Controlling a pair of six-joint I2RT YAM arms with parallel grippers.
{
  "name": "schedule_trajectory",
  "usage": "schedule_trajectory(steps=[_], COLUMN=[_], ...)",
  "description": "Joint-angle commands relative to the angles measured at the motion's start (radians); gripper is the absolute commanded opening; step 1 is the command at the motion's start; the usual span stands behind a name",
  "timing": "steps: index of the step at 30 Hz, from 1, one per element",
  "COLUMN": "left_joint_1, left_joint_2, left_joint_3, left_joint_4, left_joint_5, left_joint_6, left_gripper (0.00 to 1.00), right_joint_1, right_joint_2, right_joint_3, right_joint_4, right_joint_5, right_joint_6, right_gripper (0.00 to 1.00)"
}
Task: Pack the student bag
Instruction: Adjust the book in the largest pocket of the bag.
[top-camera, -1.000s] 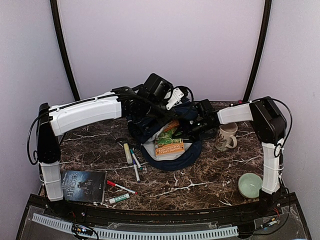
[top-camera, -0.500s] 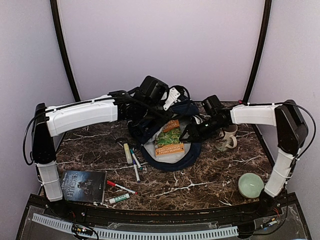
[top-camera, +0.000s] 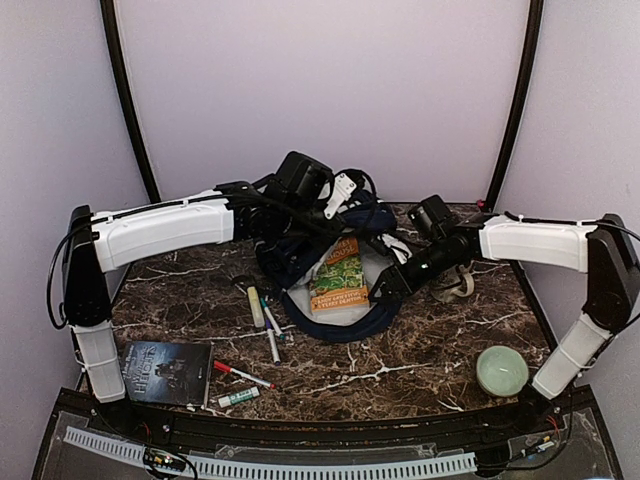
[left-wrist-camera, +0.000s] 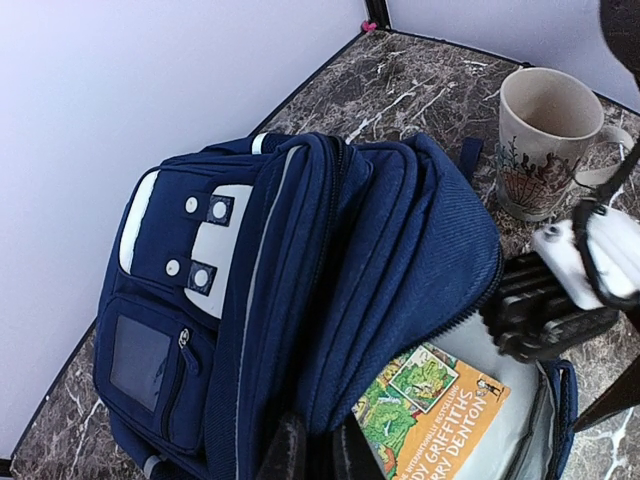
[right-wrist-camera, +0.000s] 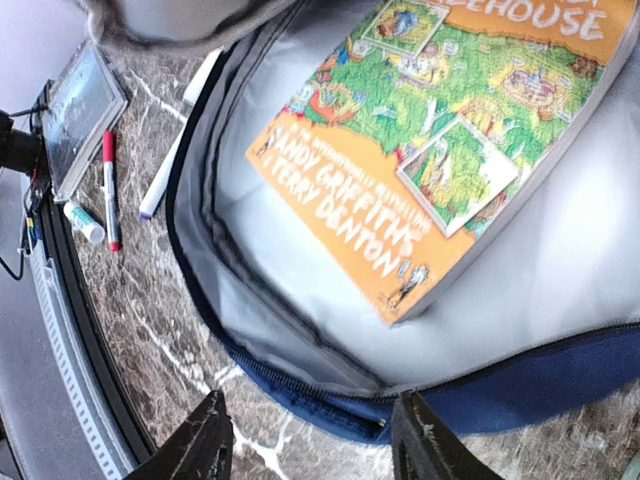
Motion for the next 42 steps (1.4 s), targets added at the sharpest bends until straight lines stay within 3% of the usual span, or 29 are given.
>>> schedule_trajectory(steps=[1, 7, 17, 31, 36, 42], left_joint_1=[0.018, 0.018, 0.021, 0.021, 0.021, 0.021], left_joint_2=[-0.089, -0.095, -0.095, -0.117, -0.115, -0.119], left_joint_3=[-0.006, -0.004, -0.005, -0.014, -0.023, -0.031], left_joint_4=[0.06, 0.058, 0.043, 0.037, 0.045, 0.054], left_joint_5=[-0.007, 0.008, 0.019, 0.042, 0.066, 0.095], left_joint_6=[-0.012, -0.014, -0.026, -0.037, -0.041, -0.012], left_gripper=[0.0, 0.0, 0.0, 0.0, 0.0, 0.0], right_joint_1=[0.047, 0.119, 0.243, 0.314, 0.315, 0.31], right_joint_2=[-0.079, -0.119, -0.038, 0.178, 0.242, 0.298], right_joint_3=[-0.069, -0.109, 0.014, 0.059, 0.062, 0.012], right_joint_4=[0.012, 0.041, 0.093, 0.227, 0.296, 0.56], right_joint_5=[0.089, 0.249, 0.462, 0.67, 0.738, 0.899], right_joint_6=[-0.133, -0.298, -0.521, -0.661, -0.692, -0.841], right_gripper=[0.5, 0.45, 0.36, 0.54, 0.55, 0.53])
